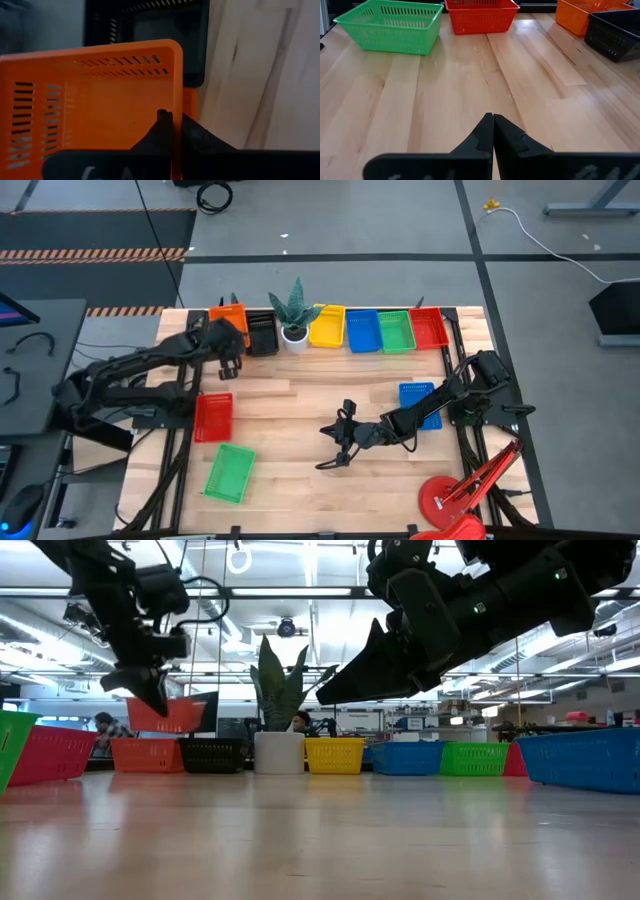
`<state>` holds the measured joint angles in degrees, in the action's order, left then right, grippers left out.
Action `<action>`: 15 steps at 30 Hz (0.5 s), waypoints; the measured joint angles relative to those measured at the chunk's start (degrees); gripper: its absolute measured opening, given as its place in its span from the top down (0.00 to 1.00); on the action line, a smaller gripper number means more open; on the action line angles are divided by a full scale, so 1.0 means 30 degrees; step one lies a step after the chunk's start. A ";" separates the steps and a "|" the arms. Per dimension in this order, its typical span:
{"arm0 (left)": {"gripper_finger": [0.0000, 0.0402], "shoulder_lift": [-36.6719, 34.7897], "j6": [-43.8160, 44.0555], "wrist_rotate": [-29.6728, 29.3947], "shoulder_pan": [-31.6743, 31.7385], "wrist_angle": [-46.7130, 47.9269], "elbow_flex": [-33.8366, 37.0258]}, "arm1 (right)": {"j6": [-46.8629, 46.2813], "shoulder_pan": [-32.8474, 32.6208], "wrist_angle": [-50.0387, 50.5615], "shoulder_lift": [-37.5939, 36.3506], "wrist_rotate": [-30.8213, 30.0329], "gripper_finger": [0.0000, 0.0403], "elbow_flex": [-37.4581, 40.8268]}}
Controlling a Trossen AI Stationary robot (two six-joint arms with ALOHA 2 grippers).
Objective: Stack baskets by color
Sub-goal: Stack the bottom orange bin on the top orange bin
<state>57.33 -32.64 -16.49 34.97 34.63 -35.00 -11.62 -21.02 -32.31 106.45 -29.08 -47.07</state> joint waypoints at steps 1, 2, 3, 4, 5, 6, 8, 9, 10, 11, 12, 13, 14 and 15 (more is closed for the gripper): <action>0.97 0.0055 -0.0002 0.0159 0.0371 0.0061 0.0032 | -0.0054 0.0000 0.0007 0.0000 0.0000 0.97 0.0000; 0.97 0.0123 -0.0012 0.0206 0.0681 0.0047 0.0035 | -0.0062 0.0000 0.0001 0.0000 -0.0001 0.97 0.0000; 0.96 0.0176 -0.0023 0.0219 0.0920 -0.0016 0.0035 | -0.0064 0.0000 0.0005 0.0000 -0.0001 0.97 0.0000; 0.95 0.0248 -0.0042 0.0246 0.1125 -0.0049 0.0035 | -0.0064 0.0000 0.0007 0.0000 -0.0001 0.97 0.0000; 0.95 0.0307 -0.0065 0.0289 0.1275 -0.0058 0.0035 | -0.0064 0.0000 0.0007 0.0000 -0.0001 0.97 0.0000; 0.95 0.0324 -0.0066 0.0440 0.1417 -0.0038 0.0035 | -0.0064 0.0002 0.0002 0.0000 0.0005 0.97 0.0000; 0.94 0.0317 -0.0066 0.0594 0.1651 -0.0048 0.0035 | -0.0064 0.0015 0.0007 0.0000 -0.0001 0.97 0.0000; 0.94 0.0317 -0.0066 0.0628 0.1717 -0.0045 0.0035 | -0.0064 0.0015 0.0000 0.0000 -0.0001 0.97 0.0000; 0.94 0.0317 -0.0060 0.0622 0.1789 -0.0030 0.0035 | -0.0064 0.0015 0.0007 0.0000 -0.0001 0.97 0.0000; 0.94 0.0342 -0.0064 0.0597 0.1855 -0.0039 0.0035 | -0.0064 0.0015 0.0007 0.0000 -0.0001 0.97 0.0000; 0.94 0.0369 -0.0064 0.0590 0.1925 -0.0037 0.0035 | -0.0064 0.0015 0.0007 0.0000 -0.0001 0.97 0.0000; 0.94 0.0397 -0.0058 0.0597 0.1968 0.0005 0.0035 | -0.0064 0.0015 0.0007 0.0000 0.0001 0.97 0.0000; 0.94 0.0397 -0.0058 0.0597 0.2024 0.0075 0.0035 | -0.0067 0.0015 0.0007 0.0000 -0.0001 0.97 0.0000; 0.94 0.0397 -0.0058 0.0598 0.2045 0.0102 0.0035 | -0.0071 0.0015 0.0007 0.0000 -0.0001 0.97 0.0000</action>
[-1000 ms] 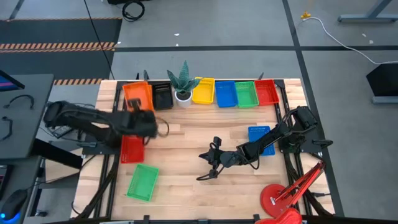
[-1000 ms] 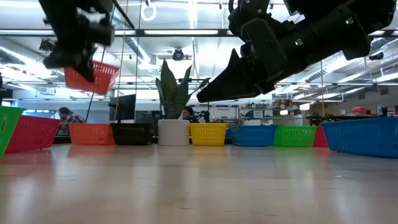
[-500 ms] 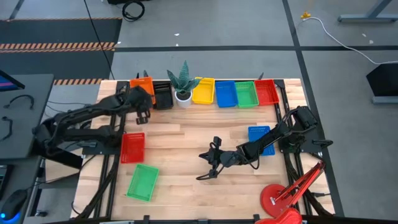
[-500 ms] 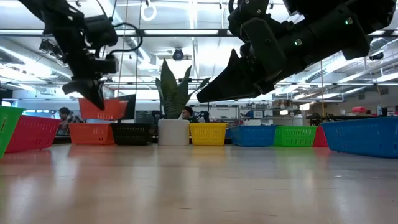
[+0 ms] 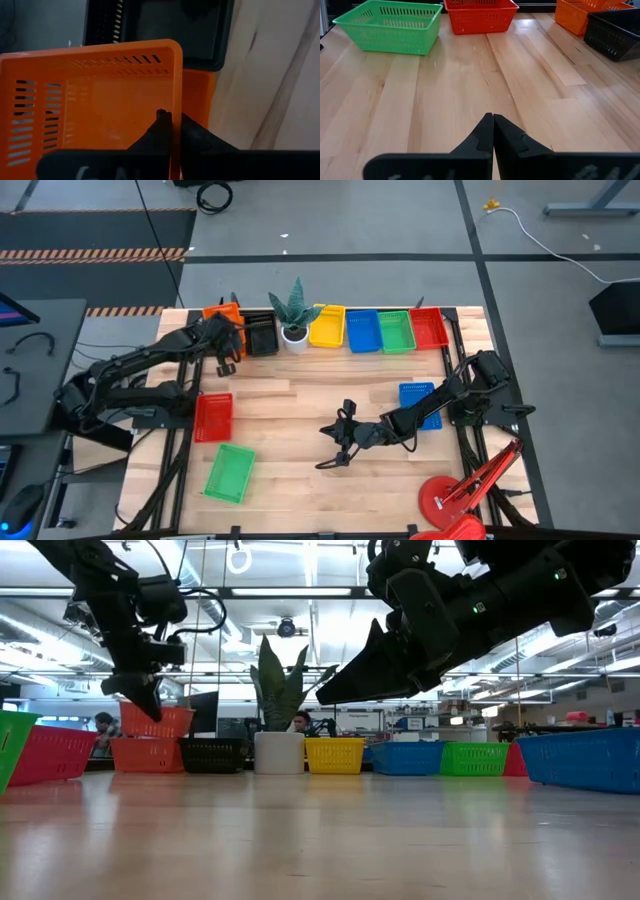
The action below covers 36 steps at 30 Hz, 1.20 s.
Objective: Stack baskets by color
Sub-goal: Stack the bottom orange bin on the top orange bin
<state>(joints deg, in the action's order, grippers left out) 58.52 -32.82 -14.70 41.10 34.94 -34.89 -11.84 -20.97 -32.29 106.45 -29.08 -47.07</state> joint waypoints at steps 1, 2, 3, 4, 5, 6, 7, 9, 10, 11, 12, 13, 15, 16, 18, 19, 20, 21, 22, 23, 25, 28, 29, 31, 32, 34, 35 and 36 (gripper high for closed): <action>0.94 0.0070 0.0007 -0.0008 0.0000 -0.0005 0.0000 | 0.0000 0.0000 0.0000 0.0000 0.0002 0.97 0.0000; 0.93 0.0143 0.0007 -0.0008 0.0000 0.0002 0.0000 | 0.0000 0.0000 0.0000 0.0000 0.0005 0.97 0.0000; 0.93 0.0168 0.0007 -0.0018 0.0000 0.0113 0.0000 | 0.0000 0.0000 0.0000 0.0000 0.0000 0.97 0.0000; 0.93 0.0210 0.0007 -0.0080 0.0036 0.0180 0.0005 | 0.0000 0.0000 0.0000 0.0000 0.0000 0.97 0.0000; 0.93 0.0304 0.0050 -0.0153 0.0058 0.0134 0.0004 | 0.0000 0.0000 0.0000 0.0000 0.0000 0.97 0.0000; 0.93 0.0427 0.0195 -0.0178 0.0064 0.0101 0.0000 | 0.0000 0.0000 0.0000 0.0000 0.0007 0.97 0.0000; 0.93 0.0561 0.0267 -0.0183 0.0073 0.0134 0.0002 | 0.0000 0.0000 0.0000 0.0000 0.0005 0.97 0.0000; 0.93 0.0871 0.0314 -0.0212 0.0073 0.0103 0.0007 | 0.0000 0.0000 0.0000 0.0000 0.0000 0.97 0.0000; 0.93 0.1006 0.0314 -0.0212 0.0073 0.0123 0.0007 | 0.0000 0.0000 0.0000 0.0000 0.0000 0.97 0.0000; 0.92 0.1134 0.0318 -0.0212 0.0067 0.0094 0.0007 | 0.0000 0.0000 0.0000 0.0000 0.0000 0.97 0.0000; 0.90 0.1254 0.0313 -0.0200 0.0066 -0.0005 0.0007 | 0.0000 0.0000 0.0000 0.0000 0.0000 0.97 0.0000; 0.89 0.1337 0.0328 -0.0197 0.0066 -0.0064 0.0007 | 0.0000 0.0000 0.0000 0.0000 0.0000 0.97 0.0000; 0.84 0.1377 0.0364 -0.0041 0.0066 -0.0279 0.0007 | -0.0007 0.0000 0.0000 0.0000 0.0000 0.97 0.0000; 0.81 0.1377 0.0350 0.0086 0.0063 -0.0390 0.0007 | -0.0007 0.0000 0.0000 0.0000 0.0000 0.97 0.0000; 0.75 0.1377 0.0329 0.0230 0.0051 -0.0466 0.0007 | -0.0007 0.0000 0.0000 0.0007 0.0003 0.97 0.0000; 0.72 0.1377 0.0333 0.0289 0.0046 -0.0453 0.0007 | -0.0007 0.0000 0.0000 0.0007 0.0005 0.97 0.0000; 0.68 0.1377 0.0333 0.0283 0.0044 -0.0434 0.0007 | -0.0007 0.0000 0.0000 0.0007 0.0000 0.97 0.0000; 0.65 0.1365 0.0350 0.0281 0.0044 -0.0395 0.0003 | -0.0007 0.0000 0.0000 0.0007 0.0003 0.97 0.0000; 0.62 0.1355 0.0366 0.0282 0.0044 -0.0193 -0.0059 | -0.0007 0.0000 0.0000 0.0007 0.0007 0.97 0.0000; 0.59 0.1352 0.0404 0.0283 0.0044 0.0162 -0.0235 | -0.0007 0.0000 0.0000 0.0007 0.0007 0.97 0.0000; 0.55 0.1348 0.0751 0.0319 -0.0046 0.0959 -0.0938 | -0.0007 0.0000 0.0000 0.0007 0.0005 0.97 0.0000; 0.53 0.1272 0.1102 0.1285 -0.0168 0.2068 -0.1994 | -0.0007 0.0000 0.0000 0.0007 0.0000 0.97 0.0000; 0.53 0.1232 0.1227 0.1649 -0.0168 0.2189 -0.2216 | -0.0007 0.0000 0.0000 0.0007 0.0001 0.97 0.0000; 0.56 0.1202 0.1481 0.1852 -0.0158 0.1952 -0.2582 | -0.0007 0.0000 0.0000 0.0007 0.0007 0.97 0.0000; 0.58 0.1209 0.1737 0.1704 -0.0061 0.1871 -0.2641 | -0.0015 0.0000 0.0000 0.0007 0.0000 0.97 0.0000; 0.63 0.1231 0.2349 0.0683 0.0278 0.1836 -0.2645 | -0.0077 0.0000 0.0000 0.0007 0.0000 0.97 0.0000; 0.65 0.1239 0.2773 -0.0017 0.0522 0.1801 -0.2645 | -0.0087 0.0000 0.0000 0.0011 0.0000 0.97 0.0000; 0.68 0.1239 0.3337 -0.0821 0.0834 0.1818 -0.2645 | -0.0087 0.0000 0.0000 0.0007 0.0000 0.97 0.0000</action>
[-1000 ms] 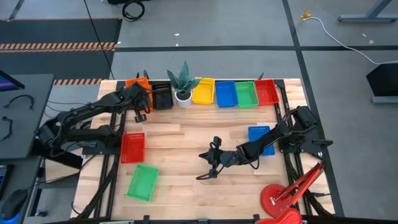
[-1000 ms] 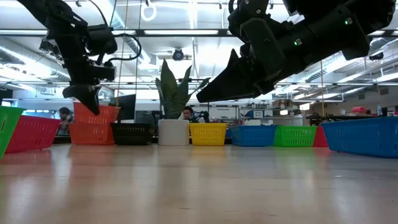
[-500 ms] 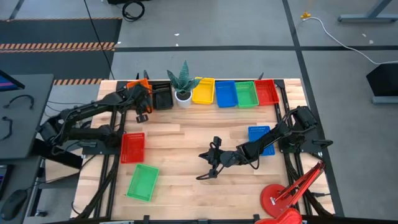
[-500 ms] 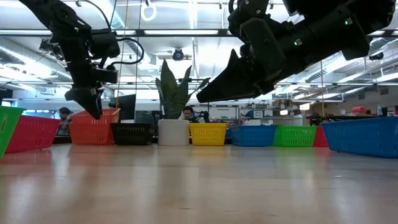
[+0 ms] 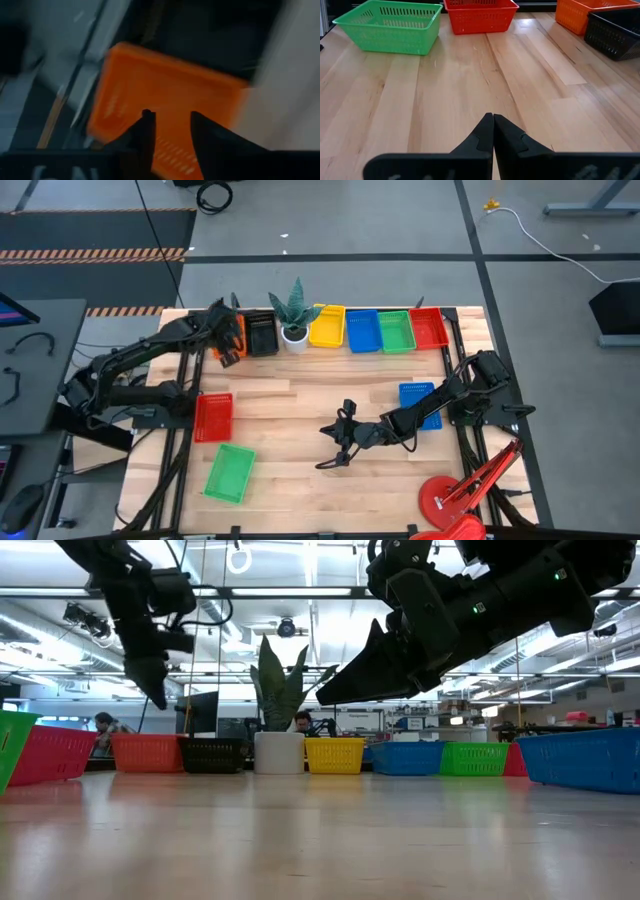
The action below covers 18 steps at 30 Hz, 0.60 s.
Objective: Stack baskets by color
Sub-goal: Stack the bottom orange bin on the top orange bin
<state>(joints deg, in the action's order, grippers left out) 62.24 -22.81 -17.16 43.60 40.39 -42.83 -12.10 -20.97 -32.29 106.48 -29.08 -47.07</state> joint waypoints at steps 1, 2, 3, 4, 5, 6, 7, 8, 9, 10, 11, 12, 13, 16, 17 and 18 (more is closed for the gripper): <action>0.72 0.0000 0.0628 -0.0822 0.0379 -0.0002 0.0000 | 0.0000 0.0000 0.0000 0.0004 0.0002 0.97 0.0000; 0.75 0.0007 0.1286 -0.1531 0.0807 0.0004 0.0000 | 0.0000 0.0000 0.0000 0.0000 0.0002 0.97 0.0000; 0.79 0.0007 0.1966 -0.2125 0.1310 0.0013 0.0000 | 0.0000 0.0000 0.0000 0.0005 0.0000 0.97 0.0000; 0.83 0.0007 0.2681 -0.2509 0.1903 0.0018 0.0000 | 0.0003 0.0000 0.0000 0.0001 0.0000 0.97 0.0000; 0.86 0.0007 0.3054 -0.2620 0.2484 -0.0063 0.0000 | 0.0007 0.0001 -0.0001 0.0003 0.0007 0.97 0.0000; 0.91 0.0007 0.3224 -0.2425 0.2775 -0.0375 0.0007 | 0.0007 0.0022 -0.0007 0.0007 0.0007 0.97 0.0000; 0.95 0.0021 0.3524 -0.2389 0.2875 -0.0782 0.0007 | 0.0000 0.0044 -0.0008 0.0007 0.0007 0.97 0.0000; 0.97 0.0137 0.3847 -0.2366 0.2895 -0.1213 -0.0007 | 0.0007 0.0050 -0.0022 0.0007 0.0007 0.97 0.0000; 0.98 0.0323 0.4054 -0.2259 0.2875 -0.1593 -0.0007 | 0.0005 0.0058 -0.0037 0.0007 0.0000 0.97 0.0000; 0.98 0.0529 0.4252 -0.2207 0.2844 -0.1816 0.0000 | 0.0007 0.0058 -0.0078 0.0007 -0.0003 0.97 0.0000; 0.98 0.0700 0.4393 -0.2254 0.2843 -0.1942 0.0000 | 0.0007 0.0055 -0.0102 0.0007 0.0004 0.97 0.0000; 0.98 0.0934 0.4472 -0.2557 0.2874 -0.2068 0.0000 | 0.0007 0.0051 -0.0117 0.0007 0.0007 0.97 0.0000; 0.98 0.1315 0.4481 -0.3090 0.2905 -0.2169 -0.0007 | 0.0009 0.0051 -0.0135 0.0007 0.0007 0.97 0.0000; 0.99 0.2728 0.4685 -0.4908 0.2721 -0.1881 -0.0086 | 0.0015 0.0058 -0.0226 0.0007 0.0000 0.97 0.0000; 0.99 0.3375 0.4991 -0.5464 0.2588 -0.1759 -0.0388 | 0.0015 0.0058 -0.0221 0.0007 0.0000 0.97 0.0000; 0.99 0.3990 0.5356 -0.5844 0.2515 -0.1652 -0.0716 | 0.0015 0.0058 -0.0219 0.0007 0.0005 0.97 0.0000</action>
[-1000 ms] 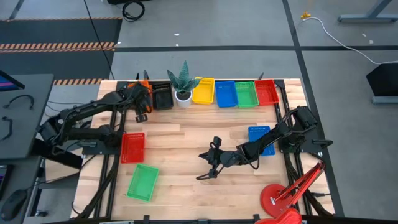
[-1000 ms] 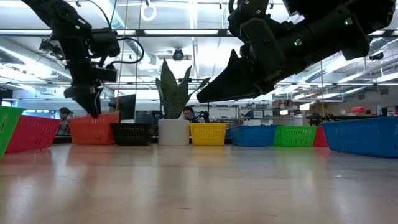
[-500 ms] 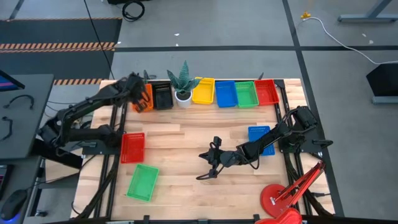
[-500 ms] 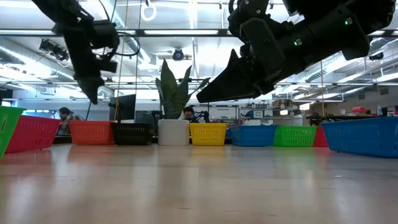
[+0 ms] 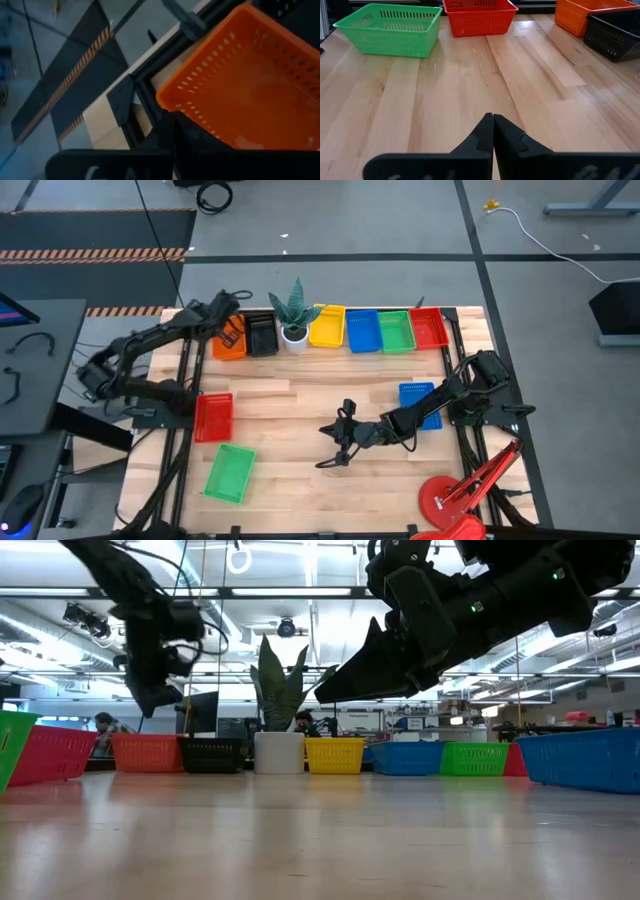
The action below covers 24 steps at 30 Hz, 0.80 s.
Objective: Stack baskets by color
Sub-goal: Stack the bottom orange bin on the top orange bin
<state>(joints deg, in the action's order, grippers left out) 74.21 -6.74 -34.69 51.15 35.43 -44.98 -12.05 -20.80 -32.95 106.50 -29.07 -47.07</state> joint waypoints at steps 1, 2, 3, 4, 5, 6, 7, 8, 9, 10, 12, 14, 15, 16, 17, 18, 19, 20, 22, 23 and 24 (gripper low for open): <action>0.99 0.0577 0.0333 -0.0252 0.0052 0.0441 -0.0408 | 0.0000 0.0000 -0.0007 0.0000 -0.0005 0.97 0.0000; 0.99 0.1177 0.0766 -0.0431 0.0206 0.0909 -0.0922 | 0.0000 0.0010 -0.0007 0.0000 -0.0005 0.97 0.0000; 0.99 0.1777 0.1280 -0.0501 0.0380 0.1421 -0.1542 | 0.0000 0.0015 0.0000 0.0000 -0.0005 0.97 0.0000; 0.99 0.2338 0.1701 -0.0523 0.0541 0.2146 -0.2181 | -0.0009 0.0022 0.0000 0.0000 -0.0005 0.97 0.0000; 0.99 0.2928 0.2102 -0.0563 0.0766 0.2935 -0.2837 | -0.0063 0.0015 -0.0007 0.0000 -0.0005 0.97 0.0000; 0.99 0.3588 0.2457 -0.0543 0.0998 0.3771 -0.3558 | -0.0076 0.0015 -0.0007 0.0000 -0.0005 0.97 0.0000; 0.99 0.4213 0.3017 -0.0362 0.1167 0.4563 -0.4172 | -0.0073 0.0015 -0.0007 0.0000 0.0003 0.97 0.0000; 0.99 0.4812 0.3509 -0.0224 0.1274 0.5517 -0.4797 | -0.0093 0.0015 -0.0050 0.0000 0.0003 0.97 0.0000; 0.99 0.5398 0.3947 -0.0210 0.1343 0.6158 -0.5350 | -0.0136 0.0015 -0.0126 0.0000 0.0003 0.97 0.0000; 0.99 0.5998 0.4349 -0.0259 0.1402 0.6550 -0.5820 | -0.0138 0.0015 -0.0160 0.0000 0.0003 0.97 0.0000; 0.99 0.7020 0.5229 -0.0475 0.1542 0.7453 -0.6539 | -0.0149 0.0015 -0.0153 0.0000 0.0003 0.97 0.0000; 0.99 0.7801 0.5661 -0.0539 0.1658 0.7847 -0.6873 | -0.0153 -0.0002 -0.0153 0.0000 0.0002 0.97 0.0000; 0.99 0.8132 0.5764 -0.0599 0.1763 0.7812 -0.6927 | -0.0153 -0.0015 -0.0153 0.0000 0.0003 0.97 0.0000; 0.99 0.8381 0.5876 -0.0829 0.1834 0.7821 -0.6927 | -0.0153 -0.0022 -0.0153 0.0000 0.0003 0.97 0.0000; 0.99 0.8577 0.6014 -0.1135 0.1864 0.7831 -0.6933 | -0.0153 -0.0022 -0.0153 0.0000 0.0016 0.97 0.0000; 0.99 0.8728 0.6095 -0.1470 0.1873 0.7909 -0.6941 | -0.0147 -0.0022 -0.0153 0.0000 0.0011 0.97 0.0000; 0.99 0.8896 0.6141 -0.1734 0.1875 0.7874 -0.6941 | -0.0131 -0.0022 -0.0153 0.0000 0.0010 0.97 0.0000; 0.99 0.9027 0.6177 -0.1838 0.1875 0.7827 -0.6941 | -0.0124 -0.0022 -0.0153 0.0000 0.0010 0.97 0.0000; 0.99 0.9077 0.6170 -0.1882 0.1860 0.7818 -0.6941 | -0.0124 -0.0022 -0.0153 0.0000 0.0010 0.97 0.0000; 0.99 0.9088 0.6169 -0.1889 0.1853 0.7709 -0.6941 | -0.0117 -0.0022 -0.0153 0.0000 0.0010 0.97 0.0000; 0.99 0.9117 0.6155 -0.1873 0.1853 0.7600 -0.6941 | -0.0109 -0.0022 -0.0153 0.0000 0.0010 0.97 0.0000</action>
<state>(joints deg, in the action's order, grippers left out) 101.56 11.72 -40.31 56.71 58.23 -65.80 -12.38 -20.86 -33.41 106.50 -29.04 -47.07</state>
